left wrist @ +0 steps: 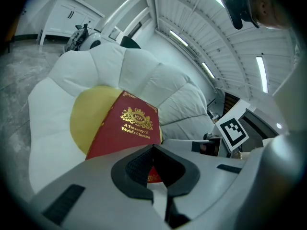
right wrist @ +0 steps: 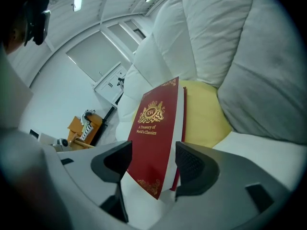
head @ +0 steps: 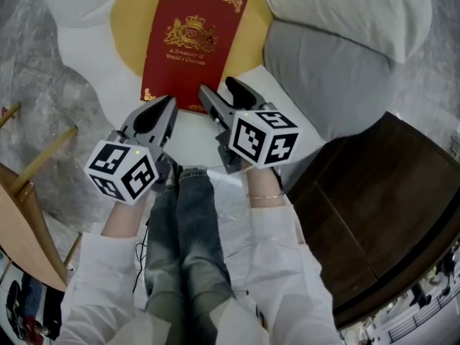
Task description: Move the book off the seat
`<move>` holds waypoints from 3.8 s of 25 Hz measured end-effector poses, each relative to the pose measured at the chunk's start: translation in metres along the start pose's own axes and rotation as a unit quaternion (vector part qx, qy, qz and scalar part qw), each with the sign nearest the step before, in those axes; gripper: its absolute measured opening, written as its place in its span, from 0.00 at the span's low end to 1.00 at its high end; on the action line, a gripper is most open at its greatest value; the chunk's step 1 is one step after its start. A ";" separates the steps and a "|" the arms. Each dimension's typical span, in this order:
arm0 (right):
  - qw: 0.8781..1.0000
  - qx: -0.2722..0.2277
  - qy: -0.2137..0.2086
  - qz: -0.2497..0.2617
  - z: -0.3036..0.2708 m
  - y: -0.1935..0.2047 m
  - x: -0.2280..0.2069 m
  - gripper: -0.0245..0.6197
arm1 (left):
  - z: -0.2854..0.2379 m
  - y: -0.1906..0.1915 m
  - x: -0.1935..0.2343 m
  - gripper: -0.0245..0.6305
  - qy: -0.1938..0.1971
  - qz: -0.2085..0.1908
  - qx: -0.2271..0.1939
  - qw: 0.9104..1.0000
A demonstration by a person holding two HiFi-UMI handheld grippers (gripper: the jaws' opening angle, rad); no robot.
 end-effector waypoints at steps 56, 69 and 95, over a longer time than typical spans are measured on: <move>0.991 0.093 -0.057 -0.081 -0.061 0.011 -0.031 0.61 | -0.012 0.026 0.024 0.05 -0.018 0.026 0.016 0.999; 0.990 0.091 -0.072 -0.080 -0.066 0.012 -0.037 0.61 | -0.012 0.030 0.023 0.05 -0.021 0.020 0.005 1.000; 0.992 0.060 -0.037 -0.100 -0.043 0.010 -0.022 0.51 | 0.006 0.024 0.011 0.05 -0.020 0.007 0.008 1.000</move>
Point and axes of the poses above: the fingertips, and each gripper's own axes: z backward along the fingers, x to its left, y out of its underside, the point moved 10 cm from there along z, backward along the fingers, and after that the axes turned 3 degrees about -x, right-handed, at the moved point
